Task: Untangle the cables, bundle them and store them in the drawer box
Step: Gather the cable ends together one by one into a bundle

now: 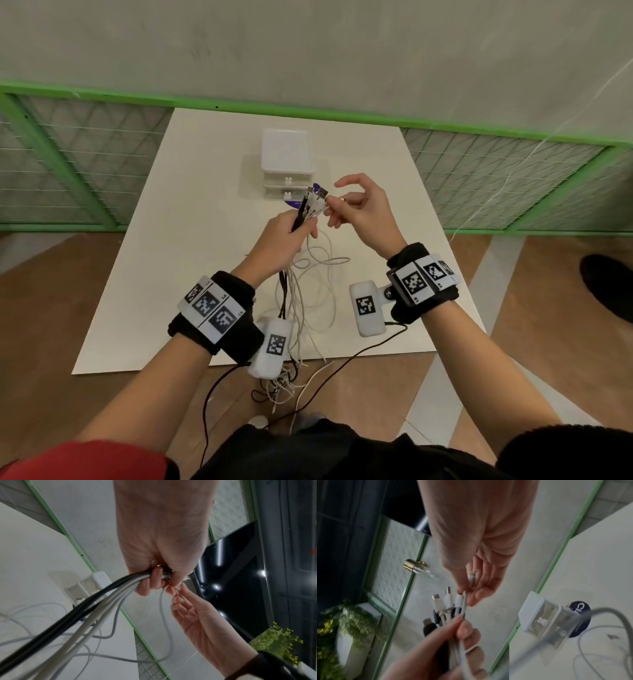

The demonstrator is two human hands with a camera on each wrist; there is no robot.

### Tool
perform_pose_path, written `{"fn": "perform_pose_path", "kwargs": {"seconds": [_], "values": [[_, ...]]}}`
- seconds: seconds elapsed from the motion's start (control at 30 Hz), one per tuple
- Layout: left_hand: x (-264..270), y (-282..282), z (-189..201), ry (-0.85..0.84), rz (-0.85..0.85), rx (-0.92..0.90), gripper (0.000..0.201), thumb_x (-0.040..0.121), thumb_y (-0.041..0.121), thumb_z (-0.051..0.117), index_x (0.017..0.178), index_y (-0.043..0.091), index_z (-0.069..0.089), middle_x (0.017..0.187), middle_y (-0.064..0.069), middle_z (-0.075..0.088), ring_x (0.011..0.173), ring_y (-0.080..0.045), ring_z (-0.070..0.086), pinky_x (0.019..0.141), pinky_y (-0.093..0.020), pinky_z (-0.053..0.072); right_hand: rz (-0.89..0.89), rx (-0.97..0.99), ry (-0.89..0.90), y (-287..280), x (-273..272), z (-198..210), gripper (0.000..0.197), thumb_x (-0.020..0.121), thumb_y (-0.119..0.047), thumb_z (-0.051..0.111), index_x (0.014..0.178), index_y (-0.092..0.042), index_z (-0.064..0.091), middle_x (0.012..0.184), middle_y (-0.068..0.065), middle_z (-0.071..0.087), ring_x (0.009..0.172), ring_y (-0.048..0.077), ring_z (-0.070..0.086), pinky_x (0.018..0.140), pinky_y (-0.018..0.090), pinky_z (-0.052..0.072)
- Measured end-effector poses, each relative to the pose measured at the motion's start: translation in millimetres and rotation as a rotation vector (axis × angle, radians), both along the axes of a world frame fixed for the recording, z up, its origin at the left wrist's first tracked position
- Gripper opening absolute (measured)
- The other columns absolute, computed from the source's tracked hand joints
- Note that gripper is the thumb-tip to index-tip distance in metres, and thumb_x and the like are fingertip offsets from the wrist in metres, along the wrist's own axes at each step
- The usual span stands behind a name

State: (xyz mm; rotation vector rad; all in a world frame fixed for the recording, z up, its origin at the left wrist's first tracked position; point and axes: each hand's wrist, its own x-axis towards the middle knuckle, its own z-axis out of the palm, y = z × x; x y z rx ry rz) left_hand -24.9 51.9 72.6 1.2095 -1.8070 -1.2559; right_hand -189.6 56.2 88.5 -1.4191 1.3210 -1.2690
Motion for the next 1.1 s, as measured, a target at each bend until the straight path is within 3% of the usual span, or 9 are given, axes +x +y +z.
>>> {"fn": "perform_pose_path", "kwargs": {"seconds": [0.17,0.37,0.43,0.5,0.57,0.63,0.77,0.87,1.1], "values": [[2.0,3.7,1.1,0.077,-0.062,0.036,0.028,0.098,0.027,0.045,0.077,0.021,0.062,0.051,0.016,0.054,0.045,-0.002,0.040,0.059,-0.028,0.039,0.190,0.040,0.122,5.2,1.2,-2.7,0.029,0.089,-0.008,0.060,0.084,-0.017,0.033,0.045,-0.003,0.053,0.040,0.013,0.038,0.041,0.021,0.031],[1.6,6.1,1.8,0.108,-0.039,0.078,0.030,0.099,0.023,0.042,0.070,0.019,0.048,0.056,0.010,0.039,0.047,-0.001,0.038,0.062,-0.026,0.037,0.126,0.002,0.105,12.5,7.2,-7.5,0.019,0.093,-0.013,0.053,0.087,-0.016,0.035,0.043,-0.005,0.045,0.037,0.008,0.033,0.042,0.016,0.029],[5.0,5.7,4.0,0.182,0.013,0.066,0.030,0.099,0.022,0.041,0.070,0.017,0.047,0.055,0.008,0.036,0.047,-0.004,0.037,0.062,-0.027,0.038,-0.050,0.041,0.062,11.9,4.4,-27.7,0.012,0.095,-0.019,0.050,0.090,-0.015,0.040,0.054,0.004,0.052,0.045,0.008,0.044,0.049,0.019,0.037],[6.7,6.5,9.1,0.293,0.066,0.096,0.029,0.100,0.018,0.039,0.071,0.015,0.045,0.047,0.012,0.034,0.045,-0.008,0.034,0.055,-0.025,0.038,-0.207,0.206,0.278,8.6,-1.7,-69.7,0.022,0.093,-0.028,0.053,0.103,-0.009,0.046,0.083,0.013,0.063,0.070,0.015,0.057,0.068,0.030,0.044],[8.0,8.5,15.4,0.365,0.111,0.121,0.029,0.101,0.016,0.037,0.072,0.013,0.042,0.041,0.013,0.029,0.041,-0.008,0.028,0.044,-0.019,0.030,-0.173,0.507,0.598,11.5,-4.8,-115.0,0.052,0.091,-0.033,0.056,0.127,-0.001,0.038,0.118,0.021,0.056,0.105,0.029,0.055,0.090,0.037,0.042],[9.7,10.7,19.6,0.396,0.126,0.112,0.028,0.101,0.017,0.036,0.074,0.013,0.041,0.040,0.014,0.027,0.037,-0.006,0.022,0.038,-0.016,0.023,-0.098,0.710,0.621,18.0,-3.2,-146.4,0.067,0.091,-0.037,0.054,0.139,0.000,0.025,0.130,0.022,0.050,0.118,0.035,0.050,0.095,0.036,0.040],[17.1,12.2,20.6,0.383,0.163,0.078,0.027,0.101,0.018,0.036,0.075,0.014,0.043,0.039,0.013,0.027,0.035,-0.004,0.020,0.036,-0.016,0.020,-0.134,0.534,0.440,18.7,0.4,-153.0,0.028,0.095,-0.020,0.049,0.111,0.001,0.060,0.099,0.019,0.070,0.062,0.010,0.057,0.056,0.009,0.040],[23.4,10.1,18.0,0.384,0.240,0.056,0.028,0.101,0.018,0.037,0.074,0.015,0.046,0.038,0.013,0.027,0.035,-0.004,0.020,0.036,-0.016,0.019,-0.183,0.372,0.299,6.3,-1.4,-127.0,0.033,0.096,-0.021,0.048,0.091,0.005,0.066,0.081,0.019,0.069,0.036,0.002,0.050,0.043,0.009,0.039],[33.3,2.4,14.4,0.419,0.381,0.035,0.028,0.100,0.015,0.039,0.073,0.016,0.047,0.038,0.013,0.027,0.034,-0.004,0.021,0.036,-0.017,0.019,-0.183,0.070,0.186,-25.4,-7.8,-47.2,0.025,0.097,-0.021,0.047,0.085,-0.009,0.065,0.094,0.011,0.063,0.065,0.013,0.057,0.053,0.026,0.049]]}}
